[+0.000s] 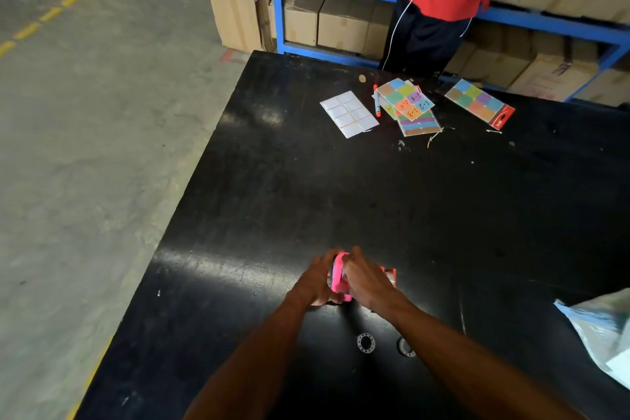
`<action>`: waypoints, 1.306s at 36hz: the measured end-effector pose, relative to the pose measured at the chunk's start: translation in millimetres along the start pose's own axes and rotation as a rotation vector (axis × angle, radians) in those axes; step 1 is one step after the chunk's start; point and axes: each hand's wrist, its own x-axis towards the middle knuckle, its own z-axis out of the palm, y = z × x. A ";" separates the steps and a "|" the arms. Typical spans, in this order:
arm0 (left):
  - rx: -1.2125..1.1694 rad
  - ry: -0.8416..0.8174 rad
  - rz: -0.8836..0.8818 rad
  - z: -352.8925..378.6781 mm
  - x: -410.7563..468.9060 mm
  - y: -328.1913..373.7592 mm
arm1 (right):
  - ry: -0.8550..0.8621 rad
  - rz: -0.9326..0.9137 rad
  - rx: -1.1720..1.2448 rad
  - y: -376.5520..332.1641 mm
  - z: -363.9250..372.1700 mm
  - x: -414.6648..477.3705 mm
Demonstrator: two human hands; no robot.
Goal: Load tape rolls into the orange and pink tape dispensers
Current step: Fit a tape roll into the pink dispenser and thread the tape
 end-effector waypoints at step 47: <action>-0.091 0.020 0.028 0.0 1.0 -1.0 | 0.062 -0.023 0.144 23.7 3.3 2.5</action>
